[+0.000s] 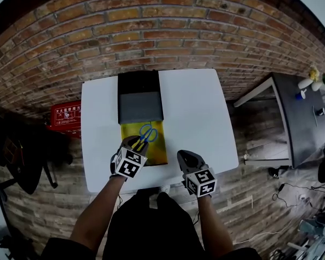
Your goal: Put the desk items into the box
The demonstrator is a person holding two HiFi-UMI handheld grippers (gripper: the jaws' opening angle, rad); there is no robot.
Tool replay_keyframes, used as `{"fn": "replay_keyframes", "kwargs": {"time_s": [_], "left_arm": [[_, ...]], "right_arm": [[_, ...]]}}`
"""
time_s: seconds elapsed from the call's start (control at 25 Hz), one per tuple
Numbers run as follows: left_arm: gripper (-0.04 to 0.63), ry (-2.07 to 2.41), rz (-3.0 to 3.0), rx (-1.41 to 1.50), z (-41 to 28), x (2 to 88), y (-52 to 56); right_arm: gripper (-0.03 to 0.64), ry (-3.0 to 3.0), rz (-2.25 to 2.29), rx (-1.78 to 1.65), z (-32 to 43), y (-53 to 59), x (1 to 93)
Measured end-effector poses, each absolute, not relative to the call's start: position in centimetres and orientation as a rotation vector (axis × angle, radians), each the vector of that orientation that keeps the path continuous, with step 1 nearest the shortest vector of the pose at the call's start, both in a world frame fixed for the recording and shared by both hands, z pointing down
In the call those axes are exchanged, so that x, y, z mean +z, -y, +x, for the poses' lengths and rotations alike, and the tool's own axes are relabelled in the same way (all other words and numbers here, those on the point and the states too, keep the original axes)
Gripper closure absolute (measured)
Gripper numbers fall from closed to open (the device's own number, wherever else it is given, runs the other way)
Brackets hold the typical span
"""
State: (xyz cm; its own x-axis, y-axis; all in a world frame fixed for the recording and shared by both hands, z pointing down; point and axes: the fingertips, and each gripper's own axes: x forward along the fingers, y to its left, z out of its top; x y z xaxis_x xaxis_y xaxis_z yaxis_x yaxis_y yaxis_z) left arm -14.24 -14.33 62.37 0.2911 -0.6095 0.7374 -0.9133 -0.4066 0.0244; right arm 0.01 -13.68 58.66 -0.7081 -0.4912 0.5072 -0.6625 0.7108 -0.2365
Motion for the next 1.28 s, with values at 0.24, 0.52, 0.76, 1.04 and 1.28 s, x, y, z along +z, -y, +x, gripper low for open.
{"fn": "replay_keyframes", "kwargs": {"time_s": [0.24, 0.52, 0.76, 1.04, 1.28], "left_arm": [[0.439, 1.3, 2.113, 0.97, -14.1, 64.4, 14.6], [0.439, 1.247, 2.099, 1.005, -13.5, 66.1, 14.9], [0.439, 1.198, 2.093, 1.08, -13.0, 67.5, 14.8], [0.439, 1.135, 2.093, 1.171, -12.4, 68.4, 14.6], [0.44, 1.084, 2.092, 1.248, -12.0, 69.2, 14.3]], "right_arm": [[0.592, 2.48, 0.909, 0.591, 0.5, 13.7, 59.1], [0.592, 2.451, 0.944, 0.61, 1.4, 13.6, 59.8], [0.592, 2.442, 0.96, 0.615, 1.7, 13.6, 59.8], [0.592, 2.431, 0.969, 0.628, 2.0, 13.2, 59.9], [0.592, 2.424, 0.977, 0.63, 2.4, 13.1, 60.1]]}}
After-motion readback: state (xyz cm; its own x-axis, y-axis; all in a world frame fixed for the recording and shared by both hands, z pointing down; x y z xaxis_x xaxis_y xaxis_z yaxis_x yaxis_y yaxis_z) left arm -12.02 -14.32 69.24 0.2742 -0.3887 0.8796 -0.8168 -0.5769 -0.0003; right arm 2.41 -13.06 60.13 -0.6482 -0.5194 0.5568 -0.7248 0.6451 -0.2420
